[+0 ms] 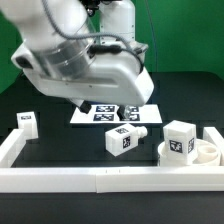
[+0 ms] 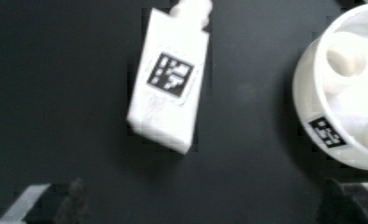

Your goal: Assemble stool

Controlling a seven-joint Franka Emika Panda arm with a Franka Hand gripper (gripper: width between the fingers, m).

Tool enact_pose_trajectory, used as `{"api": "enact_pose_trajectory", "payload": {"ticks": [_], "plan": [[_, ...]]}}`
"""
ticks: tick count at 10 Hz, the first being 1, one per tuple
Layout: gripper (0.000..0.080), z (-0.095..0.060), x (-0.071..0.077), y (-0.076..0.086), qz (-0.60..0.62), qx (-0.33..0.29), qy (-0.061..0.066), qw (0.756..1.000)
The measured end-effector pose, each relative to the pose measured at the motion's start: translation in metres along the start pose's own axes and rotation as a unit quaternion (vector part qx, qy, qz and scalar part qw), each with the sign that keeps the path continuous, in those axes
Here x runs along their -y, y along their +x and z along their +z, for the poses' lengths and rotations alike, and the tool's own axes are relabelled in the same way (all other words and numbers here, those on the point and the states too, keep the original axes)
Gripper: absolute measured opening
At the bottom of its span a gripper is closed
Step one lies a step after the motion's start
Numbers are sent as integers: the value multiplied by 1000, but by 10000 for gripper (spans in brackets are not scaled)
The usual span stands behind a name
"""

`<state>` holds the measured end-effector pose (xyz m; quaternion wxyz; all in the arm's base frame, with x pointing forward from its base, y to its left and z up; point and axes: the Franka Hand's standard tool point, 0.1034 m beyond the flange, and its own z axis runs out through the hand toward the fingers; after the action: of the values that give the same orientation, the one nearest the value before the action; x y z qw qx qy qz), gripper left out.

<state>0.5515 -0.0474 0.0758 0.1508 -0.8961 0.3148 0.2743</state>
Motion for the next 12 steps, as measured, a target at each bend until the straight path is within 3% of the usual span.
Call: {"api": "enact_pose_trajectory", "payload": {"ticks": [2,3,4,6,7,9,12], "plan": [[649,21,-9,0,32,86,11,996],[649,27,-9,2,32,103,6,994],[649,31,-12,-5,28,136,-8,990],[649,32,-14,1,28,145,-8,989],[649,34,-13,1,30,146,-6,989],[649,48,-15,6,70,164,26,984],[649,49,-17,7,76,165,27,983]]}}
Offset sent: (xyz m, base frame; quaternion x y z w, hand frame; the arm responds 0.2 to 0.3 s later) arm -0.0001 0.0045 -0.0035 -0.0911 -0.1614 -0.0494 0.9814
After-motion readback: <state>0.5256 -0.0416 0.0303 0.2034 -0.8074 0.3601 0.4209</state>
